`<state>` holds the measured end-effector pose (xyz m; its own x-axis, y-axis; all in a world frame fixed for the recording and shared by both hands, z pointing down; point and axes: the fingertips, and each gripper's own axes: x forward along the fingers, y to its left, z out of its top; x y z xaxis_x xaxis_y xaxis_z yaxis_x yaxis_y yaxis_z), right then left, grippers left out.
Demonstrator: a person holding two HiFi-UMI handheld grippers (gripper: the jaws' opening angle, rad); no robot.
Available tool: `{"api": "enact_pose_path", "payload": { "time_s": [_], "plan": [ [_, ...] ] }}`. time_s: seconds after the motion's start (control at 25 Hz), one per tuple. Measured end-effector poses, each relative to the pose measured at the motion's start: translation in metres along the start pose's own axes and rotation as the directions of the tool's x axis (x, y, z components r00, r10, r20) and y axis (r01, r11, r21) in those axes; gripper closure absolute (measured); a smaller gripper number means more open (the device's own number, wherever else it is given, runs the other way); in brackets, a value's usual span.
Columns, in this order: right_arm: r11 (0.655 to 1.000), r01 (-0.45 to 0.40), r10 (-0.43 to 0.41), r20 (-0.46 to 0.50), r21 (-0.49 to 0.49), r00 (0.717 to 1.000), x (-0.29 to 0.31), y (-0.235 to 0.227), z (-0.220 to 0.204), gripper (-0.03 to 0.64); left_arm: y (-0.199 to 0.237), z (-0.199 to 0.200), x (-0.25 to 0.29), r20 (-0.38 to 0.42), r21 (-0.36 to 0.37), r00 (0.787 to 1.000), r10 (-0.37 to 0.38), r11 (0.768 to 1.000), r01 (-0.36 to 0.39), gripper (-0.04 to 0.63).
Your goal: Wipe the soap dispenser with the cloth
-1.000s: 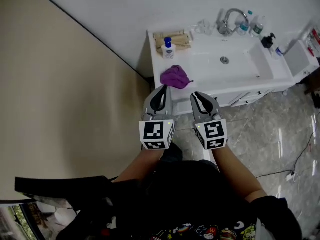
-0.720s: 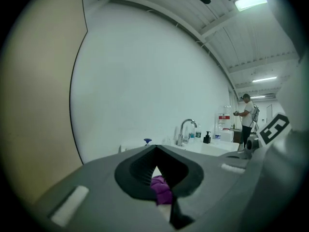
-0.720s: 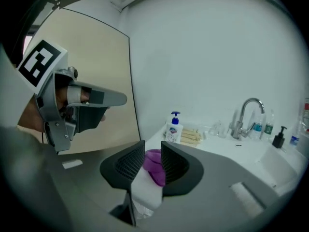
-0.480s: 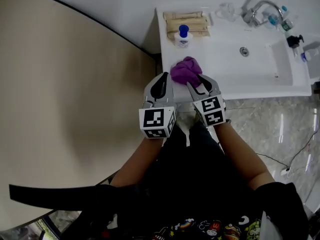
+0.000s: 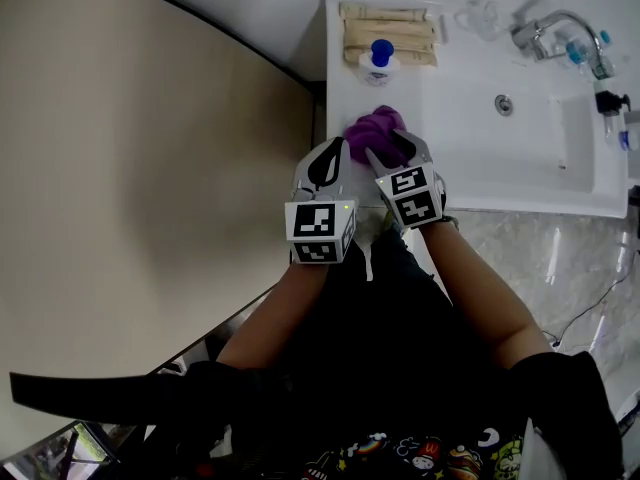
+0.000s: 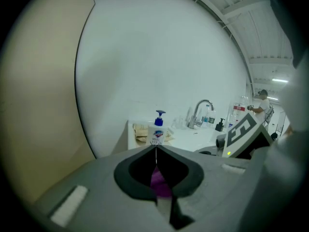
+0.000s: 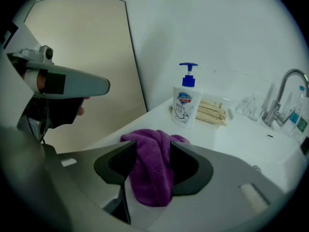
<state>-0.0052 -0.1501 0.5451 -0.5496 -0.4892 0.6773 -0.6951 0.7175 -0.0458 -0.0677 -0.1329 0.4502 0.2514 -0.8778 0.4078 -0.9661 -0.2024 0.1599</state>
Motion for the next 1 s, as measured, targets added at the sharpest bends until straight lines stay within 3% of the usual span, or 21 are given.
{"api": "enact_pose_path", "payload": {
  "time_s": [0.24,0.56,0.72,1.0],
  "plan": [
    [1.000,0.002,0.000,-0.067,0.017,0.998,0.019,-0.006,-0.013,0.379,0.003,-0.005,0.010,-0.027,-0.007,1.000,-0.014,1.000,0.014,0.594],
    [1.000,0.021,-0.019,-0.102,0.021,0.995,0.029,-0.008,-0.019,0.467,0.012,-0.010,0.011,-0.043,-0.019,0.999,-0.016,1.000,0.015,0.594],
    [0.999,0.033,-0.031,-0.069,0.036,0.997,0.027,-0.010,-0.012,0.507,0.015,-0.010,0.011,-0.041,-0.020,0.999,-0.014,1.000,0.013,0.594],
    [0.996,0.065,-0.067,0.022,0.053,0.998,0.018,-0.021,0.019,0.515,0.014,0.000,0.007,-0.023,-0.002,1.000,-0.020,1.000,0.020,0.594]
  ]
}}
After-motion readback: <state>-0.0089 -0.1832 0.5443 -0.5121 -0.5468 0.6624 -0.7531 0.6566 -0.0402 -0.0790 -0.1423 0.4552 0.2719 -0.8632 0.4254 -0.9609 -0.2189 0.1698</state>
